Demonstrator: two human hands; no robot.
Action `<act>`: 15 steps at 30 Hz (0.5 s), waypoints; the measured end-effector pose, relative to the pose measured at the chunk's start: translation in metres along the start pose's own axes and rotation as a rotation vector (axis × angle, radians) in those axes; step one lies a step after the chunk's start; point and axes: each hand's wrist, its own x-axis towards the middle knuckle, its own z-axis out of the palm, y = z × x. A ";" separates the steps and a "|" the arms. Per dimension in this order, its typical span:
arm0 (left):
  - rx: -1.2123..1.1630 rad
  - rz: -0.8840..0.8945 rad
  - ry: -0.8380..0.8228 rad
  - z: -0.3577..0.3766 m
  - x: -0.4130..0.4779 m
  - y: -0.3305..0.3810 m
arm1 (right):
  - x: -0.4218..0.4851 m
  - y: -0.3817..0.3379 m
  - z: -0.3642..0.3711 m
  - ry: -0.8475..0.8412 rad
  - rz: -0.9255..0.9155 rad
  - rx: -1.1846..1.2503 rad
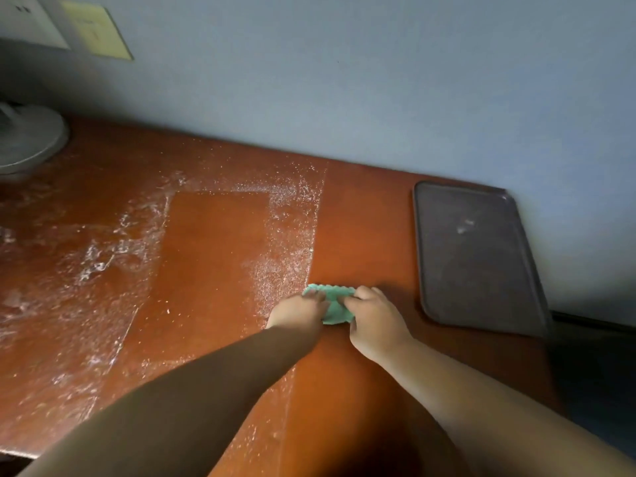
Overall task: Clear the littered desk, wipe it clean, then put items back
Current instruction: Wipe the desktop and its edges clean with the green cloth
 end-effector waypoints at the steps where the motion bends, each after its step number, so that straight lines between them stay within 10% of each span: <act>1: -0.006 0.018 -0.008 0.009 -0.015 -0.001 | -0.014 -0.008 0.005 -0.002 0.006 -0.004; 15: -0.008 0.106 -0.032 0.098 -0.203 -0.042 | -0.174 -0.139 0.088 -0.010 0.107 0.060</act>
